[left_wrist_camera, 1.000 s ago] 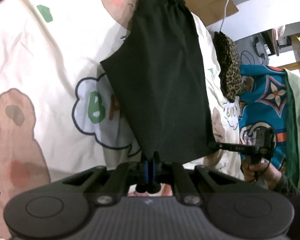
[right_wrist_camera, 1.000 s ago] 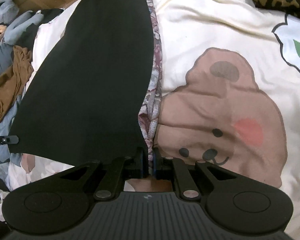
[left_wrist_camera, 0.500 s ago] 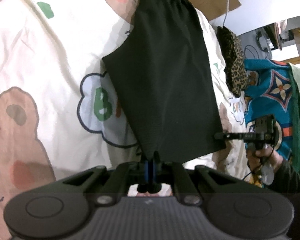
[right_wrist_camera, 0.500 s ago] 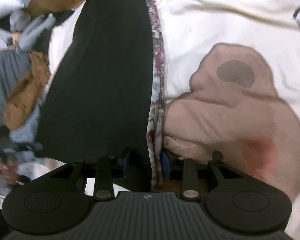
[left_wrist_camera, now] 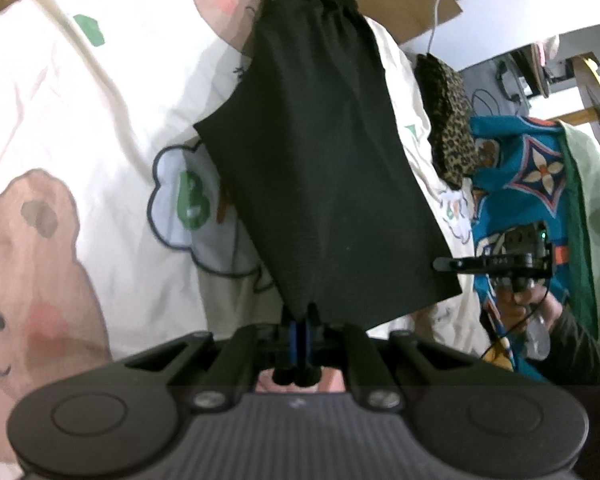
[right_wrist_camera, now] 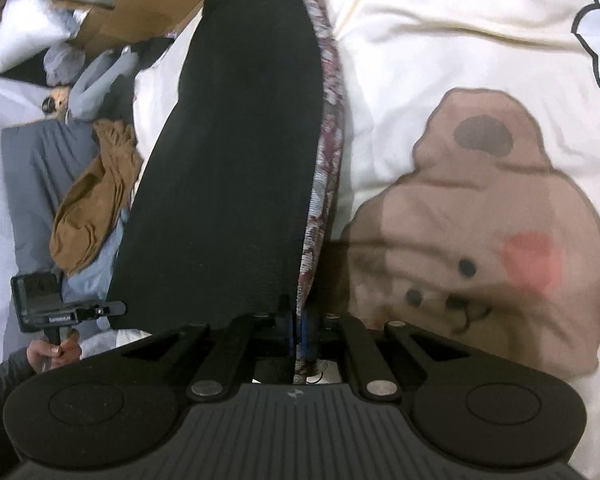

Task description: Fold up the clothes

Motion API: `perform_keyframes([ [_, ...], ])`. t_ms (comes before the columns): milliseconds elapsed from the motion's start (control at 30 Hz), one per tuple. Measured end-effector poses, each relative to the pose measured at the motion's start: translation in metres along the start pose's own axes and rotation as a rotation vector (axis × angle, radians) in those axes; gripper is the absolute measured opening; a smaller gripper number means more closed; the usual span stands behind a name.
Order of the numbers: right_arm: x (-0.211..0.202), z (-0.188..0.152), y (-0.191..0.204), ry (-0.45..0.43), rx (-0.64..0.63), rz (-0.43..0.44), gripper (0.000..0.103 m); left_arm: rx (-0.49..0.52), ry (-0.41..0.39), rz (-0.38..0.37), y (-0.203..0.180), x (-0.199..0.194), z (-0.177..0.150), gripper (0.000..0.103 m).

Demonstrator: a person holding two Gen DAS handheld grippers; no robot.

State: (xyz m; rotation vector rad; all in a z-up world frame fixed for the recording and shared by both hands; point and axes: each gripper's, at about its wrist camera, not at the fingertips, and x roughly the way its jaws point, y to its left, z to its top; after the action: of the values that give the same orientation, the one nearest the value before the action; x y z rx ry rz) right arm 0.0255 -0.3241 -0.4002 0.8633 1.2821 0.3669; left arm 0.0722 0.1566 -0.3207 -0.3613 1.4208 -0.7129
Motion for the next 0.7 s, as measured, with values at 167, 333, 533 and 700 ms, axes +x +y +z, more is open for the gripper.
perform_keyframes([
  [167, 0.012, -0.01, -0.016, 0.044, 0.012, -0.036, 0.002, -0.043, 0.008, 0.01, 0.021, 0.013, -0.023, 0.004],
  [333, 0.033, -0.014, -0.03, 0.057, 0.006, -0.053, 0.006, -0.12, -0.01, 0.004, 0.051, 0.044, -0.04, 0.004],
  [533, 0.04, -0.013, -0.043, 0.074, 0.005, -0.031, 0.019, -0.14, -0.006, -0.004, 0.066, 0.055, -0.038, 0.009],
  [700, 0.05, -0.014, -0.056, 0.088, 0.081, 0.063, 0.025, -0.152, -0.016, 0.0, 0.071, 0.059, -0.036, 0.014],
])
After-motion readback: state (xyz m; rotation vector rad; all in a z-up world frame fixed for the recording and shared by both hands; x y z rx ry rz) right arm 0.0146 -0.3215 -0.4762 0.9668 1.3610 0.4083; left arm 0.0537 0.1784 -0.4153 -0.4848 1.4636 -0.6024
